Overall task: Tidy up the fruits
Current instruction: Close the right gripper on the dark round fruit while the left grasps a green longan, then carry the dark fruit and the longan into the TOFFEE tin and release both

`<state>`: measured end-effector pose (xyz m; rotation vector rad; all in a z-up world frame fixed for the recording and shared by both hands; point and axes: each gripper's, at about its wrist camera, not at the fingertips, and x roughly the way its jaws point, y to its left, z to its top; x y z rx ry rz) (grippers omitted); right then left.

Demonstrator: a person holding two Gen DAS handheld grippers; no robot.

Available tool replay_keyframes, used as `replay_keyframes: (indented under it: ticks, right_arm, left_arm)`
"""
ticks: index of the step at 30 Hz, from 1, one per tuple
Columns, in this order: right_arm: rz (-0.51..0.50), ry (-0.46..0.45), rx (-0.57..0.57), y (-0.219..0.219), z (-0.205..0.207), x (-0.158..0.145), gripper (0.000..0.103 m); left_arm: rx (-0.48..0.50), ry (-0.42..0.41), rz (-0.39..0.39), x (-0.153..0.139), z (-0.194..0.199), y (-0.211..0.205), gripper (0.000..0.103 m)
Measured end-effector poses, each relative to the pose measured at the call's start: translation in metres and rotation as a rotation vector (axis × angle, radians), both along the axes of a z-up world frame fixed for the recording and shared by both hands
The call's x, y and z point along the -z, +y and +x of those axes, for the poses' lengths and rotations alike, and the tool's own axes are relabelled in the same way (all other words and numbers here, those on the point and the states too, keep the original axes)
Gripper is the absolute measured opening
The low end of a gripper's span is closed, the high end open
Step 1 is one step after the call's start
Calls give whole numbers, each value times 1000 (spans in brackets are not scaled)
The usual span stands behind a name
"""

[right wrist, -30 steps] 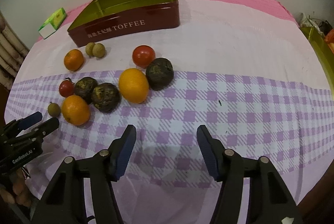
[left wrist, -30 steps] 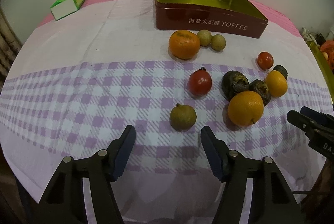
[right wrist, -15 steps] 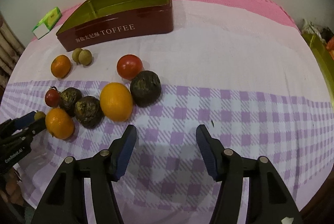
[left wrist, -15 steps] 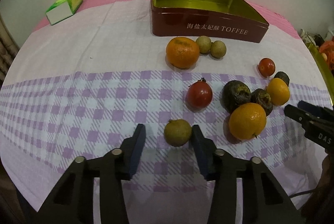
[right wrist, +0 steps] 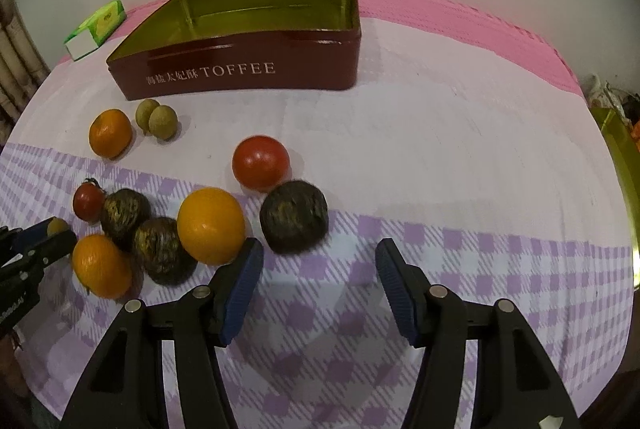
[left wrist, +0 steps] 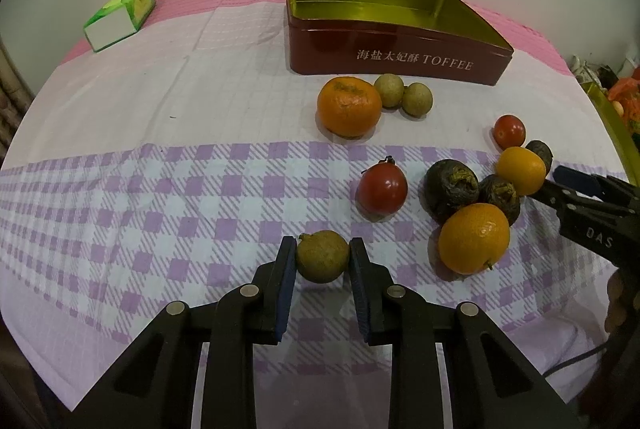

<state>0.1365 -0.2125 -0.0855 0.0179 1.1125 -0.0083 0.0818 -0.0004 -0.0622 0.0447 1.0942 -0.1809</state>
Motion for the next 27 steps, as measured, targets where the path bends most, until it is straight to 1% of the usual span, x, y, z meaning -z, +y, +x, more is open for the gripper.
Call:
replay_keyframes:
  ticks: [2, 7, 9, 13, 18, 20, 21, 27]
  right_arm:
    - [-1, -5, -5, 4, 5, 1, 51]
    - [-5, -17, -34, 14, 17, 2, 35]
    - [-5, -17, -45, 15, 15, 0, 30]
    - [-7, -17, -44, 16, 24, 0, 30]
    - [-4, -18, -37, 18, 13, 1, 30]
    - [-3, -17, -34, 20, 18, 1, 30]
    - [1, -18, -33, 14, 7, 1, 30]
    - [9, -7, -24, 5, 1, -2, 29]
  left_arm:
    - [-2, 2, 1, 1, 2, 1, 27]
    - [-8, 0, -4, 0, 4, 2, 27]
    - [-9, -6, -5, -2, 2, 2, 27]
    - [-16, -6, -21, -5, 4, 4, 27]
    - [-12, -13, -39, -8, 4, 5, 27]
    - [-11, -14, -43, -10, 5, 6, 27]
    - [-12, -14, -43, -10, 6, 5, 27]
    - [-8, -27, -39, -20, 17, 1, 27]
